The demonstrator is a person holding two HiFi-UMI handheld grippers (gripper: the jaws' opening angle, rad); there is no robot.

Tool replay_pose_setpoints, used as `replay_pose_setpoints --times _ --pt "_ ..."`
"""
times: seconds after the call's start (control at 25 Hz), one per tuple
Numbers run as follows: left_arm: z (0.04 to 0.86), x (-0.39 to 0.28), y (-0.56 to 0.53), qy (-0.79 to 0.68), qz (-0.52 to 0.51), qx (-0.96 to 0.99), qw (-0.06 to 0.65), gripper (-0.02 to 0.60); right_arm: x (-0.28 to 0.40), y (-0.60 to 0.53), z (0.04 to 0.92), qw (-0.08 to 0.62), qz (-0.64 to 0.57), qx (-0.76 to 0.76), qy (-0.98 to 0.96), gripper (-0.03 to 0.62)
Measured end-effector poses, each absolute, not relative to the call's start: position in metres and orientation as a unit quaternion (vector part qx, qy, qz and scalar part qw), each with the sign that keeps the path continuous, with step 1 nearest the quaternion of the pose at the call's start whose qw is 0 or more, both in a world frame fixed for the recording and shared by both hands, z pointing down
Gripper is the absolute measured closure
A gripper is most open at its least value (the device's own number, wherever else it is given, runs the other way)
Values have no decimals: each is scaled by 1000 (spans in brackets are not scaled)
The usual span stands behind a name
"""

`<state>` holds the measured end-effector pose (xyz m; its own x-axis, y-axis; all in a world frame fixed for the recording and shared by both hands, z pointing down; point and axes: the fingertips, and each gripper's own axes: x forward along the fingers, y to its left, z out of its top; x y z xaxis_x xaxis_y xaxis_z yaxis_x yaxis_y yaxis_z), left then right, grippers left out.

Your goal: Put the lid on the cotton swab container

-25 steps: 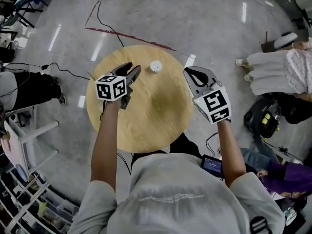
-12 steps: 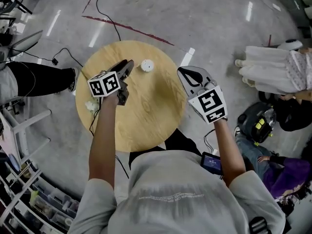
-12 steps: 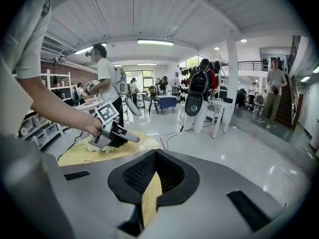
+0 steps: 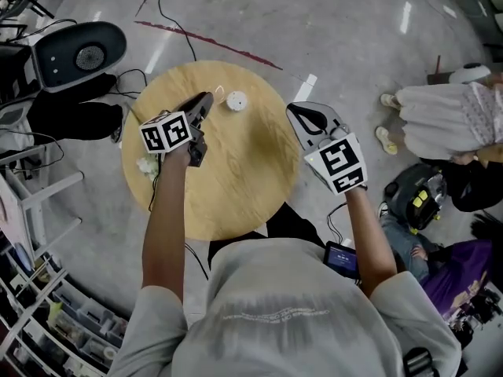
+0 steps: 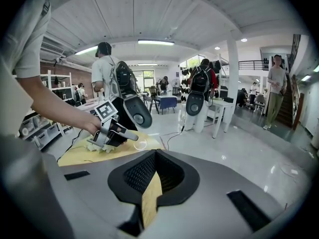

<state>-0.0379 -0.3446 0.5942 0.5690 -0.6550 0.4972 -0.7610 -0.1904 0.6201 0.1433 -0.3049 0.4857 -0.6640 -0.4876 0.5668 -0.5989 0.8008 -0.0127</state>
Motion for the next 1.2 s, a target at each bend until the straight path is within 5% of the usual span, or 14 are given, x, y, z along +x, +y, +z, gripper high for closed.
replay_pose_setpoints --times 0.36,1.2 --pt "577 -23 -336 -446 94 795 399 506 146 -293 484 278 105 308 -904 567" --pt "574 7 -330 -423 292 838 184 506 160 -277 486 275 114 325 -898 568"
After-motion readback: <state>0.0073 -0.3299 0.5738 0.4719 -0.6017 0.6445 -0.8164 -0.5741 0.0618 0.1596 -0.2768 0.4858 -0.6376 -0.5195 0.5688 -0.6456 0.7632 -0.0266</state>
